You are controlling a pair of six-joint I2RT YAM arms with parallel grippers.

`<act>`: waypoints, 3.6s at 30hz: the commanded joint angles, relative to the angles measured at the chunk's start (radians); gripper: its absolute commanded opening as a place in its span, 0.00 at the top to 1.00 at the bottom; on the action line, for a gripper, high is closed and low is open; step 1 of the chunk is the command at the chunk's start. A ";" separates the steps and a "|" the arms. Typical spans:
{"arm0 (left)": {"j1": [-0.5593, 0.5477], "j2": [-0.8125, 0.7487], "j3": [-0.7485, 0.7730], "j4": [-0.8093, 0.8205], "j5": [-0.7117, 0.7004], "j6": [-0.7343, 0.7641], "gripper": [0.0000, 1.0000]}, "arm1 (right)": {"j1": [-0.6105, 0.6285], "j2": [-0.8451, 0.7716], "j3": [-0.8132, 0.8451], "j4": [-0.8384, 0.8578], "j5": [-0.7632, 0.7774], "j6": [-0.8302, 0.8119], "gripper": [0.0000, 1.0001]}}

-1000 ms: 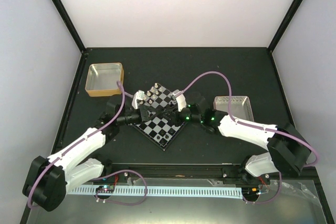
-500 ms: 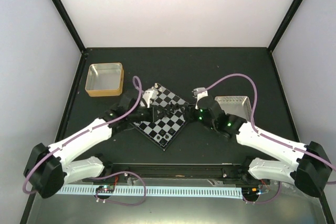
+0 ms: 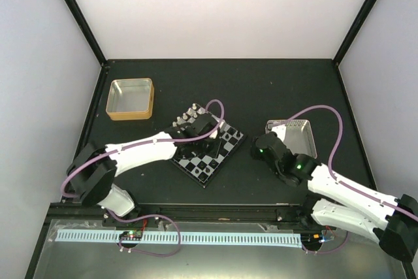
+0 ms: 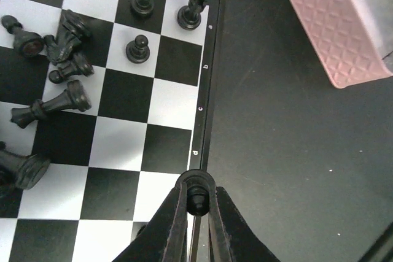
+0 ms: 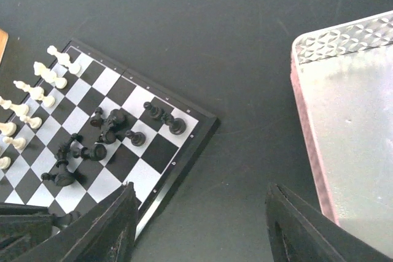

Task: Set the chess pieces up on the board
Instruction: Place the chess piece on the chessboard, then pick up the chess piece from the chessboard.

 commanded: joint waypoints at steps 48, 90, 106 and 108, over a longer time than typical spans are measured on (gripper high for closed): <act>-0.067 0.381 0.314 -0.149 -0.178 0.080 0.92 | -0.018 -0.098 -0.074 0.000 0.083 0.040 0.35; 0.159 0.099 0.047 -0.091 -0.164 0.038 0.64 | -0.017 0.156 0.065 0.093 -0.137 -0.065 0.41; 0.175 0.174 0.050 -0.067 -0.178 0.021 0.84 | -0.018 0.147 0.058 0.087 -0.125 -0.070 0.44; 0.176 0.180 0.051 -0.069 -0.177 0.019 0.85 | -0.017 0.146 0.058 0.085 -0.122 -0.070 0.44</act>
